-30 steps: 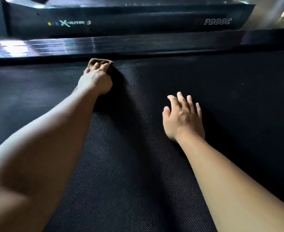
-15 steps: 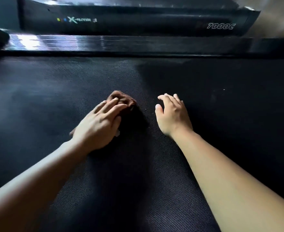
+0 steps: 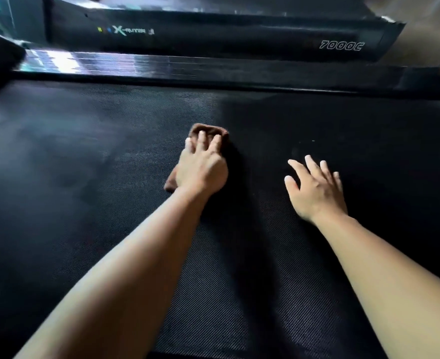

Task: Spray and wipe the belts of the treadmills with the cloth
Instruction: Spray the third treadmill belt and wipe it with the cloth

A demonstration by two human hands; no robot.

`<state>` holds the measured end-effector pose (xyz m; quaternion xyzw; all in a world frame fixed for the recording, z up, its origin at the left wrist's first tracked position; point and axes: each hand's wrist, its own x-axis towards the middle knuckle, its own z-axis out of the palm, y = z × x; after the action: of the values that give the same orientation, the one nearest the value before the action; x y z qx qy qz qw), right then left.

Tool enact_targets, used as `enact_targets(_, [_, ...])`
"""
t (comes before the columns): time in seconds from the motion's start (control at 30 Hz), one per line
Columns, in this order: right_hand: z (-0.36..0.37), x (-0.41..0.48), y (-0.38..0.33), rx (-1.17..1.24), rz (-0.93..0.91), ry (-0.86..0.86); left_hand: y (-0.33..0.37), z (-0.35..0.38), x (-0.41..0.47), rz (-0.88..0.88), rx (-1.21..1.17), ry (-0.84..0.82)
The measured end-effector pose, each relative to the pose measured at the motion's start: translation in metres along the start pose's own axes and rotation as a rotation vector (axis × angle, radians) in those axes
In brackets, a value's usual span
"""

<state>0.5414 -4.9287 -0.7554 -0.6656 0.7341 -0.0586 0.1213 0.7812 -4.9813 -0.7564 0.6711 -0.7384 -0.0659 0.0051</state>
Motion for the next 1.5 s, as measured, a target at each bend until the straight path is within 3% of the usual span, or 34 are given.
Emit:
enact_targets(0.1, [0.004,-0.002,0.005,0.010,-0.009,0.006,0.063,0.006,-0.012,0.047,-0.033,-0.025])
enact_targets(0.27, [0.006,-0.001,0.005,0.009,-0.016,0.044,0.068,0.017,-0.047,0.205,-0.036,-0.066])
enact_targets(0.43, [0.006,-0.001,0.005,-0.002,-0.022,0.055,-0.006,0.009,-0.080,0.099,-0.064,0.036])
enact_targets(0.57, [0.008,-0.001,0.005,-0.015,-0.021,0.058,-0.057,-0.005,-0.059,-0.031,-0.038,0.103])
enact_targets(0.8, [0.010,0.000,0.002,-0.019,-0.012,0.080,-0.033,-0.019,0.052,-0.220,-0.124,0.074])
enact_targets(0.9, [0.009,0.001,0.002,-0.028,-0.015,0.072,0.004,-0.015,0.090,-0.122,-0.117,0.068])
enact_targets(0.97, [0.009,0.001,0.002,-0.027,-0.013,0.061,0.032,-0.013,0.092,0.032,-0.082,0.066])
enact_targets(1.1, [0.007,0.002,0.002,-0.023,-0.010,0.045,0.073,-0.020,0.045,0.359,-0.052,0.200])
enact_targets(1.17, [0.007,0.003,0.002,-0.016,-0.012,0.048,0.070,-0.016,0.012,0.407,-0.075,0.229])
enact_targets(1.27, [0.008,0.002,0.003,-0.002,-0.006,0.070,0.030,0.005,-0.021,0.351,-0.126,0.109])
enact_targets(1.5, [0.009,0.002,0.001,-0.004,-0.014,0.086,-0.066,-0.005,0.012,0.040,-0.142,0.194])
